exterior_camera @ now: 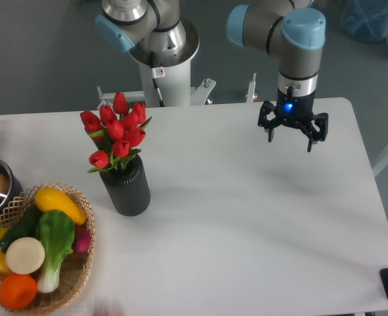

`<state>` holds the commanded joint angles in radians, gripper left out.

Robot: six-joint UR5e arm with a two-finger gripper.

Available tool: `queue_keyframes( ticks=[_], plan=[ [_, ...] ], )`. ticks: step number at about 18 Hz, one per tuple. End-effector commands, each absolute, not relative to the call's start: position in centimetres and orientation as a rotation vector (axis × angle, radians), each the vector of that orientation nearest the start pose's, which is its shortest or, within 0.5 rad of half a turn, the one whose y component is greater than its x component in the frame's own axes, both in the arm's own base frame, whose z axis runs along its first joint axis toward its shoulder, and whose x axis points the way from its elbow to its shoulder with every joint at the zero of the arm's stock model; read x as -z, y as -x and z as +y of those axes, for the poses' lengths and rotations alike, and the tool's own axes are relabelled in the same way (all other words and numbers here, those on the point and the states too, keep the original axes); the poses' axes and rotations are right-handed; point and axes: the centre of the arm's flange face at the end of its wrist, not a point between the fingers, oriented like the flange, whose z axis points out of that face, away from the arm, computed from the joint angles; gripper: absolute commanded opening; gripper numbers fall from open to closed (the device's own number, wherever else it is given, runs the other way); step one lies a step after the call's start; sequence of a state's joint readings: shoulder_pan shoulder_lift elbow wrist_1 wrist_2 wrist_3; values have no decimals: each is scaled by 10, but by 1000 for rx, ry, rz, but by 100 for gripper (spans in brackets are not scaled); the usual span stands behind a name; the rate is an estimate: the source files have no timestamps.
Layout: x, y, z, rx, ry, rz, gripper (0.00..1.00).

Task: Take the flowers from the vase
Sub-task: 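Move the open gripper toward the red tulip stems above the black vase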

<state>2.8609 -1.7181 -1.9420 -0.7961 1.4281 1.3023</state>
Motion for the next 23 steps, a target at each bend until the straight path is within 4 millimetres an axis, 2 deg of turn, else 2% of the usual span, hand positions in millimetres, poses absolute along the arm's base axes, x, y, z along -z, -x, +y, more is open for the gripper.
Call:
queue_keyframes(
  ticks=[6, 8, 10, 12, 14, 16, 19, 23],
  plan=[
    [-323, 457, 289, -314, 2911, 49, 100],
    [-319, 455, 290, -277, 2870, 37, 100],
    [-316, 438, 288, -208, 2777, 24, 100],
    [-326, 428, 270, -217, 2730, -11, 100],
    [-331, 416, 264, -223, 2703, -10, 100],
    [-332, 404, 267, -207, 2674, -2, 100],
    [-316, 369, 273, -118, 2595, 22, 100],
    [-332, 338, 281, -85, 2456, 50, 100]
  ],
)
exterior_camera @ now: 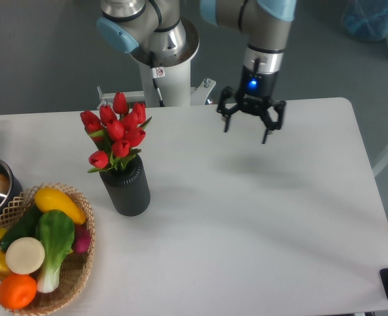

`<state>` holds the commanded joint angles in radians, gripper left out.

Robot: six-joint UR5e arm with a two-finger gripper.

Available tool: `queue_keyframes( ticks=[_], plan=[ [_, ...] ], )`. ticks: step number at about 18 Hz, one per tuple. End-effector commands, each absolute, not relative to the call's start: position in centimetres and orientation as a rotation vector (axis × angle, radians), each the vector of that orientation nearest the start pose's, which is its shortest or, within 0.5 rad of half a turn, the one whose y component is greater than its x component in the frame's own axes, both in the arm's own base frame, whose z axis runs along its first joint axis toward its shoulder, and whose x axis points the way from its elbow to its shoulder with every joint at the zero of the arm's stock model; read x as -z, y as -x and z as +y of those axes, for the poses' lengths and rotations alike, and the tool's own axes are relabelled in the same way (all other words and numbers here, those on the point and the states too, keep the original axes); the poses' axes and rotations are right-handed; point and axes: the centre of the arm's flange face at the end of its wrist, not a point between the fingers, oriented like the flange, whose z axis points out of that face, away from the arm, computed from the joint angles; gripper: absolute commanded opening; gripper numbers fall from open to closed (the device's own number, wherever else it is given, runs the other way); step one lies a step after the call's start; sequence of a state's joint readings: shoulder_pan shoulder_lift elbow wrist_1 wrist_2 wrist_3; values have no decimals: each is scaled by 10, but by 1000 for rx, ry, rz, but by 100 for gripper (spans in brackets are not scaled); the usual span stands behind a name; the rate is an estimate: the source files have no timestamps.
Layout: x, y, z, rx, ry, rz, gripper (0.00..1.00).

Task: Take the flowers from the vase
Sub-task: 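Move the open gripper toward the red tulip stems above the black vase, then position the gripper around the tulip stems and close it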

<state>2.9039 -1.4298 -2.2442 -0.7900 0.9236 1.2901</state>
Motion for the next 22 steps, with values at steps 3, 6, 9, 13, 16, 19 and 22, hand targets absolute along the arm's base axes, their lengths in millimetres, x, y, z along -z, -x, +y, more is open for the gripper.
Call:
queue_keyframes(
  ticks=[3, 6, 9, 13, 16, 19, 22],
  plan=[
    [-340, 318, 304, -47, 2390, 134, 100],
    [-349, 307, 320, 3, 2320, 152, 100],
    [-347, 296, 331, 30, 2308, 187, 100],
    [-341, 285, 347, 160, 2152, 210, 100],
    [-337, 275, 354, 194, 2127, 239, 100],
    [-330, 259, 364, 222, 2104, 303, 100],
    [-317, 259, 365, 214, 2085, 371, 100]
  ],
)
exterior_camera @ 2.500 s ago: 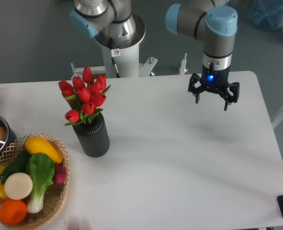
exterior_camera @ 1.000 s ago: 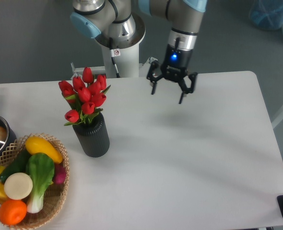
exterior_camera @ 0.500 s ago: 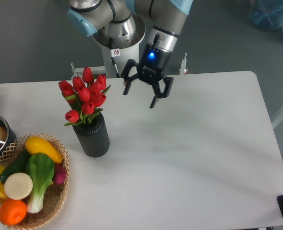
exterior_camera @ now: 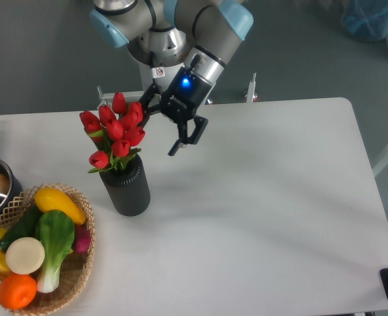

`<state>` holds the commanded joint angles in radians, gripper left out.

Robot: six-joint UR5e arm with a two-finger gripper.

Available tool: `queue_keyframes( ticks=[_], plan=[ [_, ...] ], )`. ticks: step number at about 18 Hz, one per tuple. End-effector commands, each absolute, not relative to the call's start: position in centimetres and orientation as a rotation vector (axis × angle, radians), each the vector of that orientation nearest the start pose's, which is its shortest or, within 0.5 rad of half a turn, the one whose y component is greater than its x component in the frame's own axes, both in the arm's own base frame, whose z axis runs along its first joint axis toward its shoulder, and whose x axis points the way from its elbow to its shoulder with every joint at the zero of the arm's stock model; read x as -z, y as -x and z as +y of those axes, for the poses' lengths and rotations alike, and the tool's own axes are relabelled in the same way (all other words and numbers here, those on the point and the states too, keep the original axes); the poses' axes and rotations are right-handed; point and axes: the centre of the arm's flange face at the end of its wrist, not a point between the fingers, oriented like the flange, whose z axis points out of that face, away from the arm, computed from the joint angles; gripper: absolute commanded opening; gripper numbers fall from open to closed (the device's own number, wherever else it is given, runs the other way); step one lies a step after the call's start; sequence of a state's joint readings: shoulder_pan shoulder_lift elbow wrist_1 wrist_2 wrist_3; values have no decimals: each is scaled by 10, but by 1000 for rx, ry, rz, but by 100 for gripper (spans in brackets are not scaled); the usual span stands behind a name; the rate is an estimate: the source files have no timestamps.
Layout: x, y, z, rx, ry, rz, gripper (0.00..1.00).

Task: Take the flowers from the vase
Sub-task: 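Position the gripper around the tulip stems and close it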

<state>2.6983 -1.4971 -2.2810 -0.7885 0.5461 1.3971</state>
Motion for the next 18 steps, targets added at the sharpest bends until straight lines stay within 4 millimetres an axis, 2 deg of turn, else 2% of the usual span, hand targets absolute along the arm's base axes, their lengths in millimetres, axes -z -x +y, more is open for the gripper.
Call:
queue_keyframes(
  ticks=[3, 10, 13, 18],
  plan=[
    [-310, 265, 366, 165, 2077, 466, 100],
    [-309, 278, 362, 152, 2083, 443, 100],
    [-304, 271, 364, 185, 2069, 434, 100],
    [-294, 245, 376, 287, 1988, 433, 100]
  ],
)
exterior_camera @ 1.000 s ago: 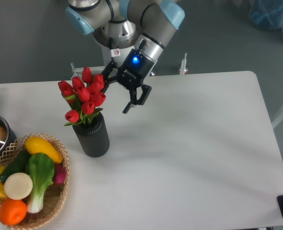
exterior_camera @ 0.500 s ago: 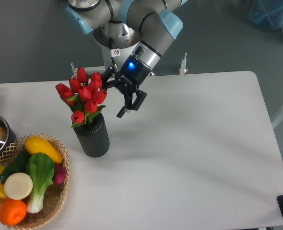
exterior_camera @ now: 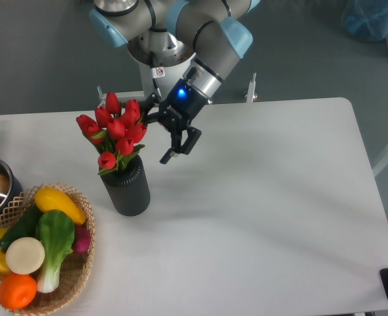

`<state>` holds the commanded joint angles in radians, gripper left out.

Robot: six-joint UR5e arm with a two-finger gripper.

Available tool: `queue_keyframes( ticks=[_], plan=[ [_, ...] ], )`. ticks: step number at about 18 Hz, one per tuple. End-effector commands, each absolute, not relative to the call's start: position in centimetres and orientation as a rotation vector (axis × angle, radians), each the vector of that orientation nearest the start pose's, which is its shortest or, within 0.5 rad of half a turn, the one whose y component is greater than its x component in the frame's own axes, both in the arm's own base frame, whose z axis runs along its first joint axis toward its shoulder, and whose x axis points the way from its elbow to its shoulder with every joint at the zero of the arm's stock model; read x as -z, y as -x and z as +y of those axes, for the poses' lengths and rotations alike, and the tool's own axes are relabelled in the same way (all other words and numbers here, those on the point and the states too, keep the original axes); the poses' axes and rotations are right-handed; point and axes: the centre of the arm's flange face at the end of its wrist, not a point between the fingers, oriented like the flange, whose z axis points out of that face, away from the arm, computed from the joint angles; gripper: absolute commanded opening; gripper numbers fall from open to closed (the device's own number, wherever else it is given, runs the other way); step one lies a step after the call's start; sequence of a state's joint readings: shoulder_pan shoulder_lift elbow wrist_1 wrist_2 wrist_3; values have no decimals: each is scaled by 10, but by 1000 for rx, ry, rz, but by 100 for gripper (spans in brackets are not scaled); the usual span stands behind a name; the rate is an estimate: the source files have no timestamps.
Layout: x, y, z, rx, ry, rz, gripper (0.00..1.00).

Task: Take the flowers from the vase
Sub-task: 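Position the gripper around the tulip stems and close it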

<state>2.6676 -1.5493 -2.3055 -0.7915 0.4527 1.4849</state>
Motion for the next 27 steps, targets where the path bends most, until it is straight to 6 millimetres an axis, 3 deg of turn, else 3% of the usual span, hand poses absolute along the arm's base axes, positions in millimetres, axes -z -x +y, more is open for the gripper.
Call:
queue_keyframes(
  ticks=[3, 10, 12, 16, 17, 22, 27],
  plan=[
    [-290, 234, 378, 328, 1950, 421, 100],
    [-290, 231, 381, 348, 1919, 418, 100],
    [-291, 231, 381, 350, 1910, 416, 84],
    [-291, 239, 384, 344, 1905, 420, 22],
    [-293, 242, 384, 336, 1904, 417, 13],
    [-312, 260, 384, 298, 1864, 406, 10],
    [-319, 264, 381, 291, 1838, 390, 10]
  ],
)
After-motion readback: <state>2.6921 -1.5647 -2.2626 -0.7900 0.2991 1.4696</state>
